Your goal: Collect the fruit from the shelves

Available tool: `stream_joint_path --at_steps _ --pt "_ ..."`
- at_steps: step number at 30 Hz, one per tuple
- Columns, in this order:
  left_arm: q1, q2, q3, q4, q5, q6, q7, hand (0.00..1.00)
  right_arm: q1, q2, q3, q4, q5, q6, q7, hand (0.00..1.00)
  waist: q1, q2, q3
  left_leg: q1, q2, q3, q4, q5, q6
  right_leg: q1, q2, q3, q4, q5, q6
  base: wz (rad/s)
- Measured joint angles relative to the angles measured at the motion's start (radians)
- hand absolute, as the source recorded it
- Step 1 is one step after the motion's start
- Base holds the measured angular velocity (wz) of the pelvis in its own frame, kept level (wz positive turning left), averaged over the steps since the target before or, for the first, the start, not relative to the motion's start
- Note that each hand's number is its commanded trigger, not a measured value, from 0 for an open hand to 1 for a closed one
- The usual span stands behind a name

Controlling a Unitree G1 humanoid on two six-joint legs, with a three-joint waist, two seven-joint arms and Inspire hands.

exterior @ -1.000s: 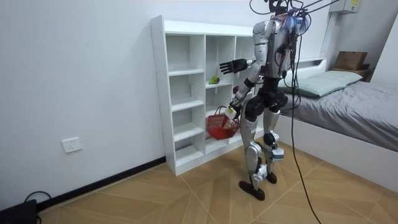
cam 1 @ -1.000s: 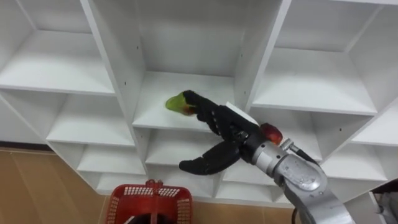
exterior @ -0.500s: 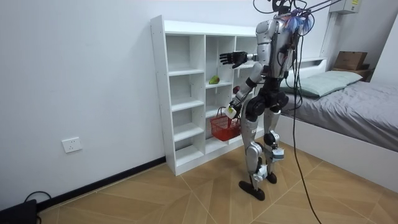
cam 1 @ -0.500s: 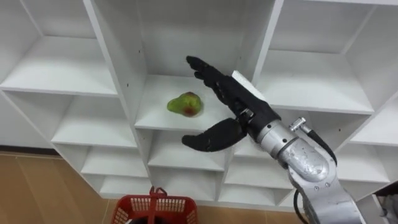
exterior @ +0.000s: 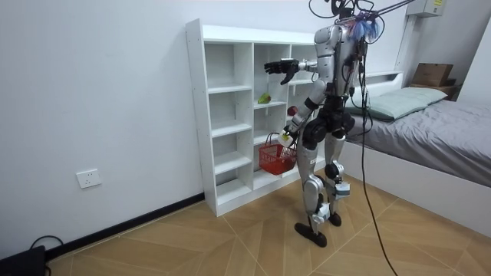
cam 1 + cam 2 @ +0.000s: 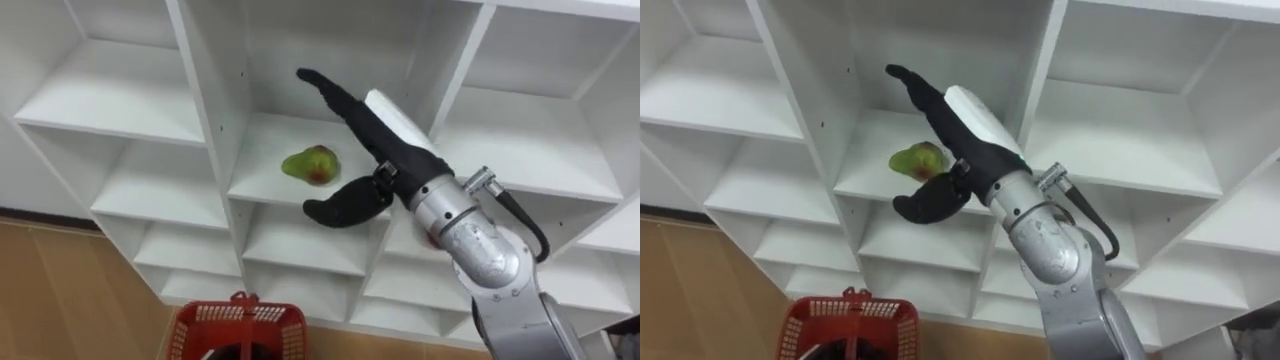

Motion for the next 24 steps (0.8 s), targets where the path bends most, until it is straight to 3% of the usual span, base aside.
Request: stream_joint_path --at_steps 7,16,24 --pt "-0.011 0.009 0.000 0.000 0.001 -0.011 0.007 1.00 -0.036 0.008 -0.001 0.185 -0.022 0.001 -0.078 0.00 0.012 -0.027 0.0105 -0.038 -0.009 -0.023 0.007 0.004 0.006 -0.025 -0.011 -0.023 0.000 -0.003 0.005 0.10" --pt "-0.044 0.031 0.018 0.049 0.055 -0.014 -0.003 1.00 -0.189 0.013 0.000 0.389 -0.052 -0.002 -0.199 0.00 0.015 -0.049 0.0131 -0.098 -0.011 -0.059 0.034 0.005 0.005 -0.061 -0.014 -0.050 -0.002 -0.003 0.005 0.11" --pt "-0.061 0.040 0.028 0.076 0.055 -0.012 -0.003 1.00 -0.295 0.011 0.000 0.559 -0.061 -0.005 -0.329 0.00 0.056 -0.066 0.0149 -0.155 -0.011 -0.068 0.043 0.010 0.002 -0.112 -0.015 -0.060 -0.002 -0.002 0.002 0.03"
